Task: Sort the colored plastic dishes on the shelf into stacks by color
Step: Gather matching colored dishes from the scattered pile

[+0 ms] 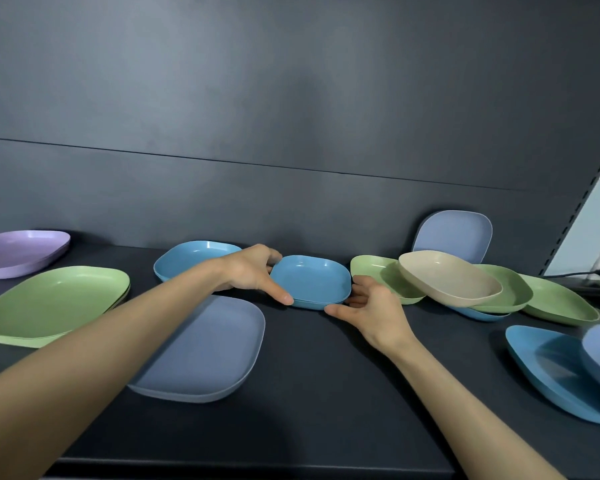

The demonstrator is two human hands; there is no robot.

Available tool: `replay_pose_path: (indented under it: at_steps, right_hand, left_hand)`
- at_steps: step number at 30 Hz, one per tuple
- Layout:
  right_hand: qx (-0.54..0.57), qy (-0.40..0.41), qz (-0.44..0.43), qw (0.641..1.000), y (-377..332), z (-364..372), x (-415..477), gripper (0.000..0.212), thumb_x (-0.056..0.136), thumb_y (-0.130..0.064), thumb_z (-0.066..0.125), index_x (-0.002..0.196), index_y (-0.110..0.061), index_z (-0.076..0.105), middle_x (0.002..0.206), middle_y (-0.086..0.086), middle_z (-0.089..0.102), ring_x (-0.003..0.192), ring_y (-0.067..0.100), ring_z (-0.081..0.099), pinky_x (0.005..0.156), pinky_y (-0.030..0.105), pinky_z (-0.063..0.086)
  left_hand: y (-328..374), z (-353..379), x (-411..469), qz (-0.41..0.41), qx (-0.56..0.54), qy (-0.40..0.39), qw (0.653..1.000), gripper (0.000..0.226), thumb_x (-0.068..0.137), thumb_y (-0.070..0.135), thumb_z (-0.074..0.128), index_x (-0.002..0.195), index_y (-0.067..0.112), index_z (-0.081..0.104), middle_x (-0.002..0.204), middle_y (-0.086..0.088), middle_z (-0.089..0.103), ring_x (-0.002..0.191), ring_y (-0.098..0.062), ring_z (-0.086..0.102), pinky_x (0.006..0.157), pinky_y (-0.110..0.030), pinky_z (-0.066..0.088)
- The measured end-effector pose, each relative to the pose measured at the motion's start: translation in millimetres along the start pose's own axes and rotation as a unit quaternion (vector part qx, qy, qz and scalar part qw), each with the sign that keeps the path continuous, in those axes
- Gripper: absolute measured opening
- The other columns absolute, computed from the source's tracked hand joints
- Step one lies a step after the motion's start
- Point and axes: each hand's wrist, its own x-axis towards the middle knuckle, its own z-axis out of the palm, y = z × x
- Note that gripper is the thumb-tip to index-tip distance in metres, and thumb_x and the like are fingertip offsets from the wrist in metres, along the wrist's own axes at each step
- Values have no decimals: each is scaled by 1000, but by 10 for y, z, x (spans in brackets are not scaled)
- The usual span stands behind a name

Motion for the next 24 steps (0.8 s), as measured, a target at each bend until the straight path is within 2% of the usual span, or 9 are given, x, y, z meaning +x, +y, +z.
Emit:
replay_pose_path:
  at_steps: [4,8,9,11,14,16,18,21,24]
  right_hand:
    - [50,30,-22,998,-73,-6,-41,54,70,-13,83,116,-20,55,92,-19,61,94,10,63,78,12,46]
    - [109,39,-48,992,-208,40,-18,45,69,-9,83,96,-32,55,90,-21,65,89,1,63,76,8,49]
    - [118,37,-56,991,-257,58,-1,44,69,-9,83,96,-32,55,91,-20,65,88,-1,63,75,6,48]
    - [128,33,-69,989,-377,97,51,43,69,-10,83,96,-31,56,91,-19,66,89,0,63,76,8,50]
    - [126,25,-79,989,-562,210,157,43,66,-14,85,94,-32,58,93,-13,69,92,11,66,87,26,54]
    - [113,17,-77,990,-648,324,235,45,63,-20,87,98,-27,61,95,-8,70,94,15,67,90,35,54]
    - [105,8,-72,992,-712,454,291,49,62,-22,88,103,-22,63,97,-5,71,94,15,67,91,37,54]
    - [93,-10,-63,994,-808,655,353,49,63,-19,87,107,-14,64,97,-2,72,94,14,68,91,34,53]
    - [91,-18,-48,995,-914,845,408,48,64,-13,86,106,-9,64,99,-1,72,94,13,68,90,29,54]
  left_hand:
    - [75,-48,-163,26,-7,40,999,50,62,18,88,106,21,63,108,5,72,104,-12,66,99,-35,48]
    - [146,-201,-395,57,-11,85,995,42,67,16,85,104,21,65,105,8,72,102,-5,65,81,-8,49]
    - [161,-249,-449,62,-8,97,993,42,67,18,85,105,20,66,104,8,71,103,-4,64,78,-6,48]
    - [170,-370,-562,64,-2,115,991,43,64,24,87,103,21,67,103,9,72,102,-5,64,87,-14,49]
    - [153,-583,-711,60,15,136,989,52,54,37,86,100,23,67,103,9,71,103,-6,64,96,-27,49]
    - [111,-734,-779,53,21,148,987,54,54,37,85,102,22,66,107,6,70,105,-9,63,92,-23,48]
    - [28,-878,-808,45,27,142,989,45,61,29,88,99,24,64,110,4,68,102,-8,63,85,-15,45]
    - [-158,-1069,-805,33,44,118,991,35,67,24,85,88,31,58,102,11,65,91,2,59,75,-5,43]
    - [-352,-1248,-767,29,50,110,992,36,68,21,85,93,27,59,100,11,65,89,2,59,68,-2,45]
